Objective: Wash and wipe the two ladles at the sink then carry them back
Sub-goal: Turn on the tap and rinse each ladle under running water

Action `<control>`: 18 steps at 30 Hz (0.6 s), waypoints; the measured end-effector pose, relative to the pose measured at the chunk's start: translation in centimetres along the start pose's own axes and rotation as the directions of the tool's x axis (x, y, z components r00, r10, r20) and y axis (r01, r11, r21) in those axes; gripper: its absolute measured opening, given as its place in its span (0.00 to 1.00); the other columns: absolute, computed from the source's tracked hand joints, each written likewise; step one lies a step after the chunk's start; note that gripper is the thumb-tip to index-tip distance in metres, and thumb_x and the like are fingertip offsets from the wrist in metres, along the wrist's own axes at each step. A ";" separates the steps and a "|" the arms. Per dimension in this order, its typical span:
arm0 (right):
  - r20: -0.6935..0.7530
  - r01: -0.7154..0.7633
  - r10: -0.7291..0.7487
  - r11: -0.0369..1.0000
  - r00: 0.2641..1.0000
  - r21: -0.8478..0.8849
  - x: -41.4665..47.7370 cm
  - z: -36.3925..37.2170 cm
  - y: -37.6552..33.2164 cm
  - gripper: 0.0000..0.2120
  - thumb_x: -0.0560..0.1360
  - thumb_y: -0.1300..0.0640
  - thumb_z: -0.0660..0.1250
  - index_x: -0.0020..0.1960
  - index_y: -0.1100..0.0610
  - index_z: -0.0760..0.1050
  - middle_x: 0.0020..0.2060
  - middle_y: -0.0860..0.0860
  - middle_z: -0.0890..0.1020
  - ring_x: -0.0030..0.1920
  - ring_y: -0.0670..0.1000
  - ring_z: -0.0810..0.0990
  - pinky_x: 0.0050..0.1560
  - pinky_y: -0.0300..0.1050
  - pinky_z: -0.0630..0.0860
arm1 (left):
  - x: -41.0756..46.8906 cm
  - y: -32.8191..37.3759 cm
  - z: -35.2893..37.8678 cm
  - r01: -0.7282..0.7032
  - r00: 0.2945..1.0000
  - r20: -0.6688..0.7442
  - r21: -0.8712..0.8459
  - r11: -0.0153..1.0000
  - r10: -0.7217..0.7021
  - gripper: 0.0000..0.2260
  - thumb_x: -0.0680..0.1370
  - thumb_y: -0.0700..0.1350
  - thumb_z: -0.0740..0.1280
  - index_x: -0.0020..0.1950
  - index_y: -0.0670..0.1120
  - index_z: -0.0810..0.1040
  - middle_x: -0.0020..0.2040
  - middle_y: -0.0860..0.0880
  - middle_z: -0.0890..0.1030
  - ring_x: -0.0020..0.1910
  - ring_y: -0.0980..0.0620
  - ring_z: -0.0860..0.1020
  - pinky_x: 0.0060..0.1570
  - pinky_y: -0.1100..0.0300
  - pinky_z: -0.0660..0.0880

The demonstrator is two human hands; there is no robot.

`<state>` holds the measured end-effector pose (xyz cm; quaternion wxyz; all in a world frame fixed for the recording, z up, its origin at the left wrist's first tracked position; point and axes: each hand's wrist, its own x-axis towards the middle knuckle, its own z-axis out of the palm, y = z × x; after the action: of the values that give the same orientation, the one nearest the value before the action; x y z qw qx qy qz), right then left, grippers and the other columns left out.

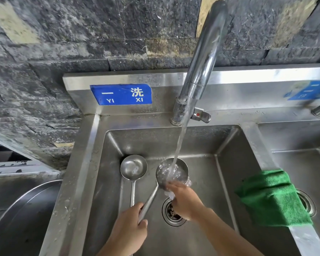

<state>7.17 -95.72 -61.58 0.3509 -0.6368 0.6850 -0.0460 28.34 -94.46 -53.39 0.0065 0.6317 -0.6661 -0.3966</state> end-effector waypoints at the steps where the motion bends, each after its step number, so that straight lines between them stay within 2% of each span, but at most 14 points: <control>1: -0.009 -0.090 0.092 0.989 0.996 0.118 -0.1 -0.3 -0.2 0.32 0.78 0.64 0.61 0.78 0.44 0.66 0.75 0.48 0.74 0.67 0.52 0.78 0.62 0.46 0.80 | 0.0 -0.1 -0.1 -0.003 0.999 -0.037 0.011 1.000 0.004 0.16 0.76 0.46 0.65 0.64 0.55 0.73 0.53 0.55 0.80 0.52 0.54 0.79 0.53 0.62 0.74; 3: 0.025 -0.254 0.269 0.867 0.963 0.428 -0.1 -0.7 -0.7 0.29 0.79 0.58 0.66 0.79 0.46 0.66 0.70 0.50 0.78 0.57 0.50 0.84 0.45 0.37 0.82 | 0.1 -0.1 -0.4 -0.013 0.996 -0.089 0.005 1.000 0.014 0.17 0.74 0.44 0.66 0.62 0.57 0.73 0.51 0.58 0.78 0.51 0.55 0.78 0.53 0.60 0.75; 4: 0.048 -0.288 0.327 0.745 0.944 0.601 0.1 -0.9 -0.6 0.29 0.77 0.55 0.70 0.77 0.49 0.69 0.67 0.49 0.80 0.57 0.49 0.84 0.44 0.37 0.81 | 0.1 0.2 -0.6 -0.010 0.994 -0.104 0.003 1.000 0.010 0.14 0.74 0.44 0.65 0.59 0.56 0.73 0.48 0.57 0.78 0.49 0.54 0.78 0.52 0.58 0.75; 6: 0.134 -0.262 0.345 0.360 0.929 0.895 0.5 -1.0 -0.2 0.28 0.70 0.54 0.75 0.68 0.57 0.75 0.55 0.50 0.83 0.52 0.48 0.84 0.47 0.42 0.82 | 0.2 0.8 -0.9 -0.021 0.993 -0.118 0.017 1.000 0.023 0.07 0.75 0.45 0.65 0.52 0.54 0.73 0.45 0.54 0.77 0.44 0.53 0.77 0.47 0.57 0.75; 7: 0.164 -0.218 0.294 0.161 0.942 0.963 0.5 -1.1 -0.1 0.26 0.69 0.55 0.75 0.64 0.62 0.76 0.51 0.53 0.82 0.50 0.49 0.84 0.48 0.43 0.82 | 0.2 1.0 -1.0 -0.033 0.992 -0.119 0.025 0.999 0.036 0.04 0.76 0.45 0.64 0.48 0.54 0.72 0.44 0.53 0.76 0.43 0.53 0.77 0.45 0.57 0.74; 8: 0.178 -0.185 0.248 0.005 0.952 0.983 0.5 -1.4 -0.2 0.27 0.70 0.58 0.74 0.65 0.67 0.74 0.52 0.56 0.83 0.52 0.52 0.83 0.50 0.44 0.82 | 0.2 1.3 -1.1 -0.040 0.992 -0.118 0.027 0.999 0.043 0.04 0.76 0.46 0.64 0.46 0.54 0.70 0.44 0.51 0.76 0.42 0.53 0.76 0.43 0.58 0.72; 10: 0.182 -0.150 0.202 -0.162 0.962 0.975 0.0 -2.0 -0.9 0.26 0.69 0.58 0.72 0.64 0.67 0.76 0.58 0.58 0.85 0.61 0.56 0.83 0.60 0.50 0.81 | 0.2 1.8 -1.0 -0.046 0.993 -0.110 0.017 0.999 0.048 0.05 0.77 0.48 0.64 0.44 0.54 0.69 0.45 0.51 0.75 0.42 0.53 0.76 0.41 0.59 0.70; 11: 0.189 -0.147 0.201 -0.208 0.961 0.967 -0.2 -2.3 -1.2 0.24 0.68 0.57 0.72 0.60 0.67 0.78 0.56 0.58 0.86 0.61 0.57 0.83 0.62 0.52 0.80 | 0.2 2.0 -0.9 -0.043 0.994 -0.105 0.009 0.999 0.044 0.05 0.77 0.49 0.65 0.44 0.54 0.69 0.45 0.51 0.75 0.42 0.53 0.76 0.41 0.60 0.70; 12: 0.201 -0.155 0.226 -0.207 0.953 0.966 -0.4 -2.6 -1.7 0.21 0.69 0.55 0.72 0.57 0.66 0.79 0.52 0.59 0.87 0.59 0.58 0.85 0.62 0.54 0.80 | 0.2 2.1 -0.8 -0.039 0.995 -0.096 -0.001 0.999 0.039 0.05 0.77 0.50 0.65 0.44 0.54 0.69 0.46 0.51 0.75 0.44 0.52 0.76 0.42 0.59 0.71; 13: 0.207 -0.180 0.275 -0.121 0.939 0.976 -0.8 -2.9 -2.4 0.18 0.72 0.53 0.71 0.53 0.66 0.80 0.48 0.59 0.88 0.54 0.59 0.86 0.60 0.55 0.81 | 0.1 2.2 -0.6 -0.037 0.996 -0.087 -0.010 0.999 0.036 0.06 0.77 0.51 0.65 0.44 0.54 0.69 0.46 0.51 0.75 0.45 0.51 0.77 0.44 0.59 0.72; 15: 0.113 -0.240 0.429 0.255 0.896 0.937 -1.6 -3.3 -3.4 0.16 0.78 0.50 0.67 0.44 0.64 0.82 0.36 0.56 0.87 0.39 0.56 0.86 0.49 0.52 0.85 | 0.1 2.3 -0.2 -0.029 0.997 -0.074 -0.023 0.999 0.027 0.07 0.78 0.52 0.65 0.44 0.53 0.69 0.44 0.51 0.76 0.47 0.49 0.78 0.47 0.58 0.73; 16: -0.036 -0.233 0.485 0.483 0.874 0.844 -1.8 -3.1 -3.7 0.17 0.78 0.51 0.66 0.38 0.62 0.81 0.30 0.52 0.84 0.33 0.55 0.82 0.43 0.49 0.83 | 0.0 2.5 -0.2 -0.016 0.997 -0.074 -0.032 0.999 0.014 0.08 0.78 0.53 0.65 0.45 0.51 0.70 0.42 0.51 0.77 0.47 0.49 0.79 0.47 0.58 0.73; 17: -0.227 -0.190 0.463 0.693 0.857 0.695 -2.1 -2.8 -3.9 0.16 0.78 0.51 0.66 0.35 0.59 0.77 0.26 0.49 0.79 0.30 0.54 0.76 0.39 0.46 0.80 | -0.1 2.6 -0.1 0.001 0.998 -0.070 -0.046 0.999 -0.004 0.08 0.78 0.54 0.65 0.46 0.50 0.71 0.41 0.50 0.79 0.46 0.50 0.80 0.47 0.57 0.74; 18: -0.407 -0.111 0.367 0.841 0.837 0.530 -2.2 -2.4 -4.1 0.15 0.78 0.52 0.68 0.34 0.57 0.75 0.25 0.48 0.76 0.29 0.52 0.73 0.35 0.40 0.75 | -0.1 2.6 -0.1 0.013 0.997 -0.068 -0.061 0.998 -0.017 0.09 0.79 0.54 0.64 0.47 0.50 0.72 0.40 0.50 0.81 0.45 0.51 0.81 0.47 0.56 0.75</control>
<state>9.18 -95.38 -56.71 0.3157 -0.4008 0.7936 -0.3315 26.24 -94.70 -51.84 0.0455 0.6496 -0.6483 -0.3946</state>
